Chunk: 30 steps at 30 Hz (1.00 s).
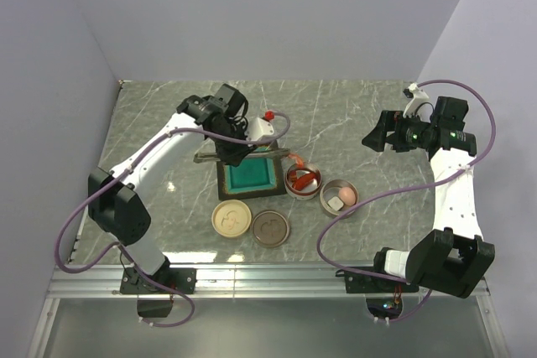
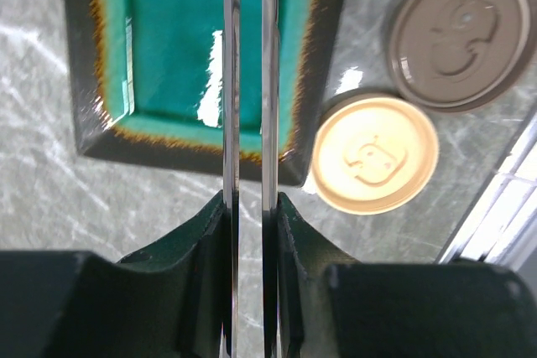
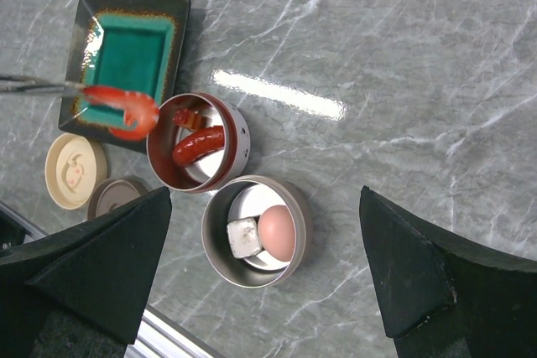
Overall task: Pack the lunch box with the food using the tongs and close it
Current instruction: Place the food into the lunch box
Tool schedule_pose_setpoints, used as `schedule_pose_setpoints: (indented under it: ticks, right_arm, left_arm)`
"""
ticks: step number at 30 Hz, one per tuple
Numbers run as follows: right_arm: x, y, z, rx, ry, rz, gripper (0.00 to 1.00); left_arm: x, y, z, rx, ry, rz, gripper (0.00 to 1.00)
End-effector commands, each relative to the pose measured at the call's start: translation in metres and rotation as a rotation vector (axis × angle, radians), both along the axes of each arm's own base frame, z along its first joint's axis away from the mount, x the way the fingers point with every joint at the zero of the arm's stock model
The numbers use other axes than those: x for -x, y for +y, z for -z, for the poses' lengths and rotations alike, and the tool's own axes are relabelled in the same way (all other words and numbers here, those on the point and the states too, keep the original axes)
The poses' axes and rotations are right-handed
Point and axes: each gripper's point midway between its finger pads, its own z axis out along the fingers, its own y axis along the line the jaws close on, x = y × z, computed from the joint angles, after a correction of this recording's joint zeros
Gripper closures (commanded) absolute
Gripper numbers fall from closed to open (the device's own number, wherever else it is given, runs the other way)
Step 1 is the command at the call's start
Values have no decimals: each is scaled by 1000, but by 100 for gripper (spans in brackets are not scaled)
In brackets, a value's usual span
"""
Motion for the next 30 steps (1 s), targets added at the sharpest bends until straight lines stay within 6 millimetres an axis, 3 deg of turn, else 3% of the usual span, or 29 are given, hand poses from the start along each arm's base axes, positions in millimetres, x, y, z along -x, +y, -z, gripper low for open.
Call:
schedule_pose_setpoints:
  ticks: [1,12,19,22,30]
  right_arm:
    - [-7,-2,-22,7,-67,-5,0]
    - [-7,-2,-24,9,-72,-6,0]
    - [-4,-1,-30,14,-79,-8,0]
    - [-2,1,-36,9,-87,-9,0]
    - [0,1,-37,13,-87,-16,0]
  left_arm:
    - [11,-17,-19,62,-13,26,96]
    - [2,-51,13,51,5,34,96]
    - [0,-50,39,-2,33,31,95]
    - [1,-48,43,-13,37,33,90]
    - [6,-44,42,-34,42,42,58]
